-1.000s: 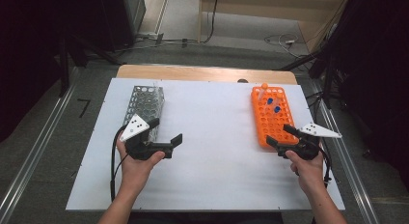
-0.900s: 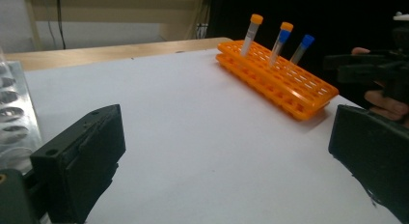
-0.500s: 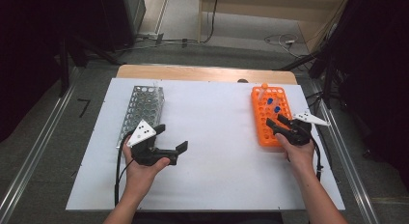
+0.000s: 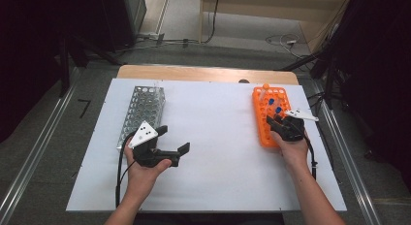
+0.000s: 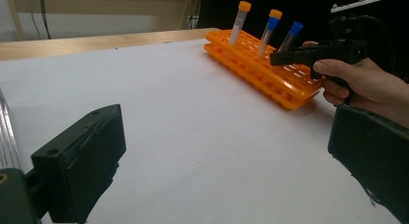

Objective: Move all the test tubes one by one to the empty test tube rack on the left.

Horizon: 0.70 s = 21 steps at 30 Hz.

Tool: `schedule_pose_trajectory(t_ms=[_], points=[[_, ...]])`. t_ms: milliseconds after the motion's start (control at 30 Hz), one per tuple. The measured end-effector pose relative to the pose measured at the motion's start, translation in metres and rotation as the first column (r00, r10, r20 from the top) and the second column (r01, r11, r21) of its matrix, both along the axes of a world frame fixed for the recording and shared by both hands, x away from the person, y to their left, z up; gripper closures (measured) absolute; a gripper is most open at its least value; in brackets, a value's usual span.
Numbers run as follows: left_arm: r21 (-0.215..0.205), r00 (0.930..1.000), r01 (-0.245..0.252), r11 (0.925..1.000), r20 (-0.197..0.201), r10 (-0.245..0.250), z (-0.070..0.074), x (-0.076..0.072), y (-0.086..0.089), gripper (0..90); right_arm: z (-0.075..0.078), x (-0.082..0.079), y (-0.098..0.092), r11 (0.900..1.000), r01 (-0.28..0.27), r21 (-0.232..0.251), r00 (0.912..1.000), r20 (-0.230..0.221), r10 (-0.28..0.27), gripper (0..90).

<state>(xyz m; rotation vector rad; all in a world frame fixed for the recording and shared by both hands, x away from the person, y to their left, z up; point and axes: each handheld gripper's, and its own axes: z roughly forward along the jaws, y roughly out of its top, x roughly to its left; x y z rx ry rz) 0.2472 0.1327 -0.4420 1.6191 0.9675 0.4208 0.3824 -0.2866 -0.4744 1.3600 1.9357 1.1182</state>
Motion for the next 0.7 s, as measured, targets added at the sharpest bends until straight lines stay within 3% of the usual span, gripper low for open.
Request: schedule_pose_trajectory(t_ms=[200, 333, 467, 700], points=[[0.005, 1.0000, 0.004, 1.0000, -0.004, -0.004, 0.000, 0.000, -0.002, 0.1, 0.000, 0.001, 0.002, 0.999, 0.046, -0.025, 0.9989, -0.002, -0.046, 74.1], [0.007, 1.0000, 0.001, 1.0000, -0.002, -0.001, 0.000, 0.000, -0.002, 0.1, 0.001, 0.000, -0.001, 0.999, 0.049, 0.005, 0.9987, -0.016, -0.049, 74.7], [0.001, 1.0000, 0.000, 1.0000, 0.001, 0.000, -0.001, 0.000, -0.001, 0.2, 0.003, -0.005, -0.004, 0.999, 0.036, 0.015, 0.9983, 0.045, -0.036, 74.7], [0.003, 1.0000, 0.007, 1.0000, -0.001, -0.007, -0.001, 0.000, -0.002, 0.3, 0.018, -0.017, -0.011, 0.999, 0.019, 0.048, 0.9935, 0.111, -0.024, 74.8]])
